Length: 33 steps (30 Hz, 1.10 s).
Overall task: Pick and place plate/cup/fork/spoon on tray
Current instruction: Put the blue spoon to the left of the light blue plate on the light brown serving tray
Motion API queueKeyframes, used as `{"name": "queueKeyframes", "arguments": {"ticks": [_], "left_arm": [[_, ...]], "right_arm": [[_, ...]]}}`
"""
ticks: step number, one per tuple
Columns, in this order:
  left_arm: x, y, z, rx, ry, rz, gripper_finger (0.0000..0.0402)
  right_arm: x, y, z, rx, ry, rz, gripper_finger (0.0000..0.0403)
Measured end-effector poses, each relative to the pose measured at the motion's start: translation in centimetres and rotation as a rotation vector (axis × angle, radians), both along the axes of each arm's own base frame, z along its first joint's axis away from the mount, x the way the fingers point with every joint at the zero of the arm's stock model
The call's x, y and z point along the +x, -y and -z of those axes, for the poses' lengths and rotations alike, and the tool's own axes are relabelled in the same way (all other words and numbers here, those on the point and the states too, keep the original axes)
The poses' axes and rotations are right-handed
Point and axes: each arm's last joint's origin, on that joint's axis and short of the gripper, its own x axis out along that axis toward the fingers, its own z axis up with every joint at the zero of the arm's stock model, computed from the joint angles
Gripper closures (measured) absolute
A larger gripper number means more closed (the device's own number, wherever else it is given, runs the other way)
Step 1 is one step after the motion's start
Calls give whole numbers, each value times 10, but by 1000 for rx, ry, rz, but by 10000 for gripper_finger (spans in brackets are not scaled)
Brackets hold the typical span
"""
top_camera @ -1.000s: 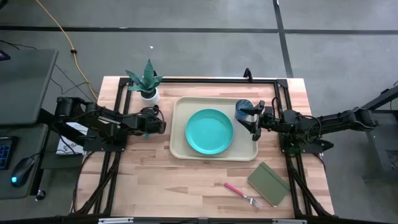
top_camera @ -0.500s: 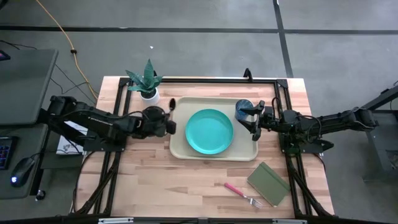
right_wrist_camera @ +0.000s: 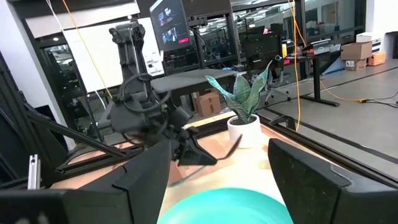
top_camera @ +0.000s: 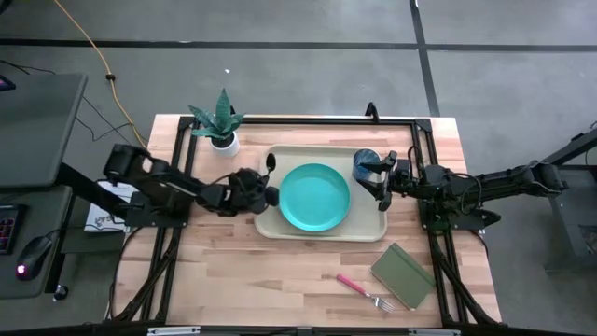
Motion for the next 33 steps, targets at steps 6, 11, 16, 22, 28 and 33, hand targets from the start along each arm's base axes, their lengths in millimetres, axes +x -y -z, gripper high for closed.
{"name": "queueKeyframes", "arguments": {"ticks": [6, 11, 16, 22, 28, 33], "left_arm": [[25, -7, 5, -2, -6, 0, 401], [31, -11, 12, -29, -28, 3, 401], [25, -11, 16, -31, -29, -73, 401], [25, -10, 21, -43, -26, -84, 401], [25, -12, 38, -59, -58, -112, 401], [25, -15, 48, -30, -71, -141, 401]], "right_arm": [[0, 0, 0, 0, -2, 0, 142], [0, 0, 1, 0, -9, 0, 142], [0, 0, 1, -1, -12, 1, 142], [0, 0, 1, 0, -14, 2, 142], [0, 0, 2, 3, -15, 4, 142], [0, 0, 2, 0, -15, 4, 142]]}}
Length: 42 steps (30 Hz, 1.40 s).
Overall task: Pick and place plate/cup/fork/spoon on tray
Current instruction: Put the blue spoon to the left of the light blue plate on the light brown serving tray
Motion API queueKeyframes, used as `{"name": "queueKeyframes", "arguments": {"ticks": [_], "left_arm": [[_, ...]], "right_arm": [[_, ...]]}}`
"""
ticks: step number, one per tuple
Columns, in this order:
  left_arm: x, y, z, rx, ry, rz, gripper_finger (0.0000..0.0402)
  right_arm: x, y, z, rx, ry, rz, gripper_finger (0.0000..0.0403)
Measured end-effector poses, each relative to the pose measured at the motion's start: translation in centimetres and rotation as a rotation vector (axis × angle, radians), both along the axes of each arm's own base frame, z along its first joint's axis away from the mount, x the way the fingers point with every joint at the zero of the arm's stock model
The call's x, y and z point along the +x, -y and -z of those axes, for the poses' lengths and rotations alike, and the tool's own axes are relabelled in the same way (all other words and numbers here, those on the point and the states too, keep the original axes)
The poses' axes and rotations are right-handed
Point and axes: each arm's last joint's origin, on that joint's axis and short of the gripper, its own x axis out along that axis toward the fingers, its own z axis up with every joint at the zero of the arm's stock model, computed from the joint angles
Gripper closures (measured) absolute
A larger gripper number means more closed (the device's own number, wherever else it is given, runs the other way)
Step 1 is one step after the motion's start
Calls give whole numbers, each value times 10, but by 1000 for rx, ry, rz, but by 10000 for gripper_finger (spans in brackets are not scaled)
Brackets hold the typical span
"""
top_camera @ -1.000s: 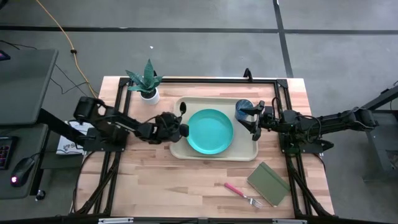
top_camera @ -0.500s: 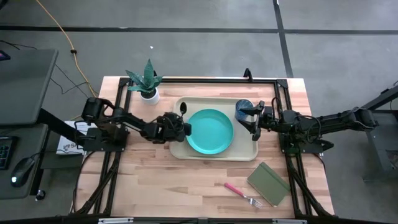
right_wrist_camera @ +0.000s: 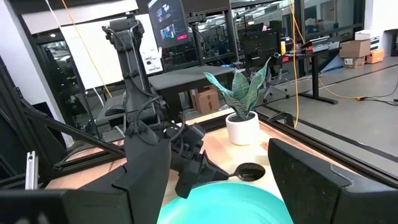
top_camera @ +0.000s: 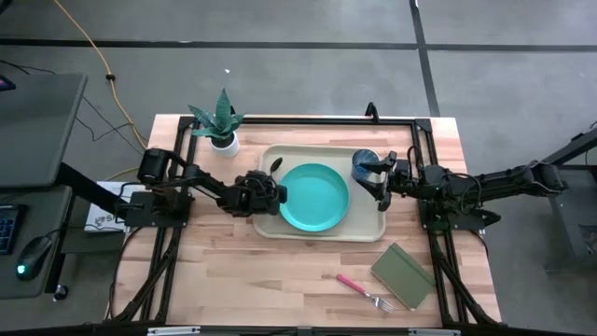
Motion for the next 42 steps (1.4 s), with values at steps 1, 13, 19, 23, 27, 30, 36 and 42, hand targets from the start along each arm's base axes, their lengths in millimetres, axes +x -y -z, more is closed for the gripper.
{"name": "queueKeyframes", "arguments": {"ticks": [1, 13, 19, 23, 27, 30, 36, 42], "left_arm": [[0, 0, 0, 0, 0, 0, 401], [0, 2, -1, 9, -6, 11, 401], [1, 2, 0, 2, -11, 20, 397], [1, 2, 0, -1, -27, 39, 378], [1, 2, 0, 0, -27, 39, 351], [1, 2, 0, 9, -41, 45, 332], [1, 2, 0, 17, -52, 48, 300], [-1, 2, -11, 48, -63, 59, 286]], "right_arm": [[0, 0, 0, 0, 0, 0, 142], [0, 0, 0, 3, 0, 2, 142], [0, 0, 0, 3, 0, 1, 142], [0, 0, 0, 3, 0, 1, 142], [0, 0, 0, 3, 0, 1, 142], [0, 0, 0, 3, 0, 1, 142], [0, 0, 0, 3, 0, 1, 142], [0, 0, 0, 3, -1, 1, 142]]}}
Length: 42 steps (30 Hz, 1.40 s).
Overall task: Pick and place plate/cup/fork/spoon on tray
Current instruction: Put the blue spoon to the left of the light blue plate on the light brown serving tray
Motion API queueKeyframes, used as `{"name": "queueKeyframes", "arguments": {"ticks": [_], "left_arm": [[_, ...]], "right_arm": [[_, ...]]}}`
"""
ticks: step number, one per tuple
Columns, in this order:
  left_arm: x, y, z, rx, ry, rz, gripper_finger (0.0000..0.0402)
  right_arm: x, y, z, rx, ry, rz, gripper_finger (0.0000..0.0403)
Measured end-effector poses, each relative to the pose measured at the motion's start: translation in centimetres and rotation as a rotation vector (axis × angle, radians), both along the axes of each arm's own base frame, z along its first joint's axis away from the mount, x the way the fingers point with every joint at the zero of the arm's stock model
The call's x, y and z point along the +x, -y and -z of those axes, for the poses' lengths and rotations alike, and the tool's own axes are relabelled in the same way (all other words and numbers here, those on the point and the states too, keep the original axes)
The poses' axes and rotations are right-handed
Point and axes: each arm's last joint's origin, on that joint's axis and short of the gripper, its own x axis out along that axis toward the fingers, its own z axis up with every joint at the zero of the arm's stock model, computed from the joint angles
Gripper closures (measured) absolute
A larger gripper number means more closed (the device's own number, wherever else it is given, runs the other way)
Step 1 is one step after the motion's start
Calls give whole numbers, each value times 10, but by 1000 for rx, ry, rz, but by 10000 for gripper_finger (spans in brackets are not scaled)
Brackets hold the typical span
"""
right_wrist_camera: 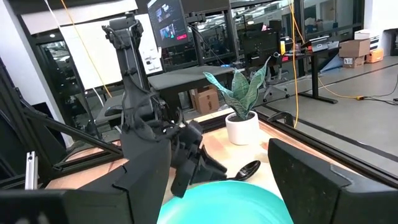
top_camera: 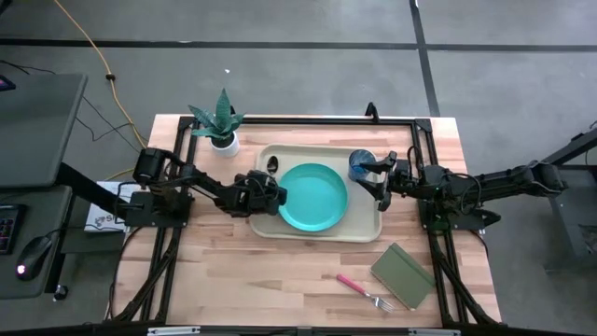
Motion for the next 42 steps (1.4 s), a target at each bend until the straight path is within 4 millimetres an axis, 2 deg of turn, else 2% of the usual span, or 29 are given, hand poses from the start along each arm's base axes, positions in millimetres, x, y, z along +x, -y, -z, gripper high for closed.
{"name": "queueKeyframes", "arguments": {"ticks": [9, 14, 17, 22, 29, 35, 42], "left_arm": [[-1, -10, -39, 83, 11, 28, 284], [-2, -21, -43, 66, -89, 117, 287], [1, -38, -47, 8, -146, 199, 309], [7, -73, -62, -64, -195, 285, 388], [-1, -119, -81, -283, -224, 424, 400], [-6, -131, -83, -376, -187, 545, 401], [2, -132, -59, -426, -217, 595, 401]], "right_arm": [[0, 0, 0, 0, -2, 0, 142], [0, 0, 0, 0, -3, 0, 142], [0, 0, 0, 0, -3, 0, 142], [0, 0, 0, 0, -2, 2, 142], [0, 0, 1, -3, -6, 3, 142], [0, 0, 1, -3, -7, 3, 142], [0, 0, 0, -3, -6, 3, 142]]}}
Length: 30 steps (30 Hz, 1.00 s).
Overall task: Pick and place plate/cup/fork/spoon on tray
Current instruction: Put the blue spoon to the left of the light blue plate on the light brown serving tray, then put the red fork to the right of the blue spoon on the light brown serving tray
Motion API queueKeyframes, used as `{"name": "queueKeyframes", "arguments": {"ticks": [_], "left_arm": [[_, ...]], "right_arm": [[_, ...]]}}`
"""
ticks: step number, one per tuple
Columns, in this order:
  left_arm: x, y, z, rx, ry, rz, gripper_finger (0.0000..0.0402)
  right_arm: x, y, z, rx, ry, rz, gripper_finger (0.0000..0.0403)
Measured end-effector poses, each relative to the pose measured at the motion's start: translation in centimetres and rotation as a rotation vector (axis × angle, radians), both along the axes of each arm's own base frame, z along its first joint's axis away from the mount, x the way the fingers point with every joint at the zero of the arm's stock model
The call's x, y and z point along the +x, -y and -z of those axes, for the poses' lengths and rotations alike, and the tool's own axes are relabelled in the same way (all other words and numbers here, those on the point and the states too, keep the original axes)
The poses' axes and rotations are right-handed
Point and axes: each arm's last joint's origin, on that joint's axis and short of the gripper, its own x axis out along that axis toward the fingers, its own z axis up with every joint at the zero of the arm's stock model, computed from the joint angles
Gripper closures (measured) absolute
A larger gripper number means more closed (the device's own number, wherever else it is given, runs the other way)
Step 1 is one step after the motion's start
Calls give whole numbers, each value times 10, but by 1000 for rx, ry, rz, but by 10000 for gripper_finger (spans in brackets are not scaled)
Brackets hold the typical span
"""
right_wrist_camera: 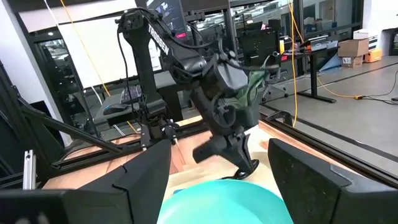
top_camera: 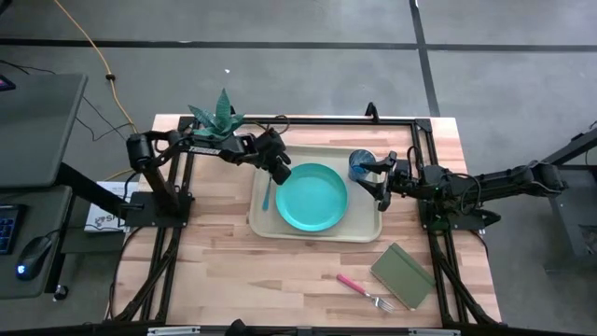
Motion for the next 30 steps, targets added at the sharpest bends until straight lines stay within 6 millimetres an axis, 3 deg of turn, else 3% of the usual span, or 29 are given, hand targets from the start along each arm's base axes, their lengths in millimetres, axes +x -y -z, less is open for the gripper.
{"name": "queueKeyframes", "arguments": {"ticks": [5, 24, 27, 30], "left_arm": [[8, -6, 9, 44, 33, -15, 402], [2, -5, 13, 95, -78, -48, 401], [2, -6, 6, 104, -62, -49, 401], [3, -6, -14, 138, -5, -53, 401]], "right_arm": [[0, 0, 0, 0, 0, 2, 142], [0, 0, 0, 0, 0, 2, 142], [0, 0, 0, 0, 0, 2, 142], [0, 0, 0, 0, 0, 2, 142]]}}
